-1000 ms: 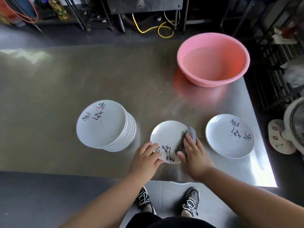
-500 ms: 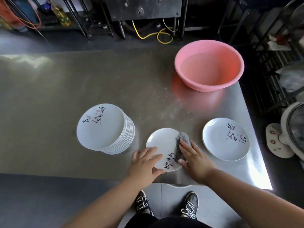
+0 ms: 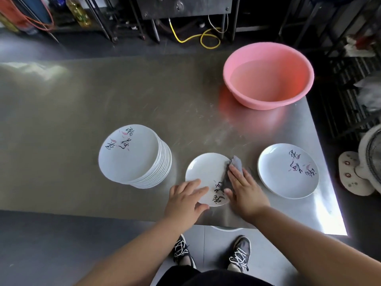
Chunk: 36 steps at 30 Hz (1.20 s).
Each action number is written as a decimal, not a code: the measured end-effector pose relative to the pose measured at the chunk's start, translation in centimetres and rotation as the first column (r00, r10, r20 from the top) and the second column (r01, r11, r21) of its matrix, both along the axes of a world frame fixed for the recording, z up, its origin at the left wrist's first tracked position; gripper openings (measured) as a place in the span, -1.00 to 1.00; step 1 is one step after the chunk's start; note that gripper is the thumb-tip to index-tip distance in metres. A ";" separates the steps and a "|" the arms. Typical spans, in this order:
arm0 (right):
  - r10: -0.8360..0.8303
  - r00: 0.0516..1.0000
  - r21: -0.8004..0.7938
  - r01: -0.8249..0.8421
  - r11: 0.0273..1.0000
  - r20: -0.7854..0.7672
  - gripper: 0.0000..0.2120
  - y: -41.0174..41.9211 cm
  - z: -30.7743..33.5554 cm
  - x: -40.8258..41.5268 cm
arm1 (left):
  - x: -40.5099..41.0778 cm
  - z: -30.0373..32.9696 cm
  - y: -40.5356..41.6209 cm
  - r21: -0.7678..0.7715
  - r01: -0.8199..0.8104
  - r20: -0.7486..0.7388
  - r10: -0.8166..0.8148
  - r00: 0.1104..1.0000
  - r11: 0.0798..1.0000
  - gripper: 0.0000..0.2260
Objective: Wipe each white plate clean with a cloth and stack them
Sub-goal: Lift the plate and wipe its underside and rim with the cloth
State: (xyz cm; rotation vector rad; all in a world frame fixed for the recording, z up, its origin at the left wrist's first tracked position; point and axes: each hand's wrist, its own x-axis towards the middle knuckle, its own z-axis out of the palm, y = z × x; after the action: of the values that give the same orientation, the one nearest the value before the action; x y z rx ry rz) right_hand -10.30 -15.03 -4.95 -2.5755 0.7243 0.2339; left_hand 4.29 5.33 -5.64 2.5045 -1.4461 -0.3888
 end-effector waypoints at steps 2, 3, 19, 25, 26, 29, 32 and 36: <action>0.015 0.998 -0.045 -0.012 0.999 0.059 -0.41 1.0 -0.5 -0.6 | -0.3 0.0 -0.1 -0.008 -0.021 0.002 0.021 1.000 1.000 -0.50; 0.035 0.994 -0.075 -0.027 0.997 0.102 -0.47 1.9 -0.9 -1.4 | -0.3 -0.1 -0.2 -0.014 -0.026 0.001 0.026 1.000 1.000 -0.50; -0.217 0.900 0.077 0.264 0.961 -0.377 -0.56 -1.3 5.4 2.3 | 1.3 4.3 -2.5 0.291 -0.292 0.051 0.290 0.956 0.911 -0.36; -0.236 0.868 0.137 0.324 0.936 -0.437 -0.79 -2.6 4.1 4.5 | 3.9 5.3 -4.3 0.452 -0.299 -0.176 0.413 0.894 0.841 -0.36; -0.239 0.857 0.155 0.341 0.927 -0.457 -0.80 -2.8 4.0 4.8 | 4.2 5.4 -4.5 0.453 -0.310 -0.194 0.432 0.881 0.836 -0.35; -0.257 0.828 0.214 0.404 0.889 -0.498 -0.76 -3.4 4.0 5.7 | 4.9 5.9 -5.0 0.466 -0.335 -0.292 0.500 0.815 0.819 -0.33; -0.317 0.819 0.250 0.473 0.845 -0.478 -0.53 -3.3 5.2 5.9 | 4.7 6.8 -5.1 0.445 -0.361 -0.376 0.536 0.756 0.820 -0.25; -0.526 0.829 0.374 0.556 0.742 -0.191 -0.21 -3.1 9.2 4.7 | 4.0 9.0 -5.1 0.276 -0.495 -0.542 0.558 0.628 0.824 -0.31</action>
State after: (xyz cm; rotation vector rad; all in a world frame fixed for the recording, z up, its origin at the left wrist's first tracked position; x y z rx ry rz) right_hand -5.60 -18.09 4.20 -1.8620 1.2668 0.2584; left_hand 8.29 0.23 3.40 2.3822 -0.4147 -1.0379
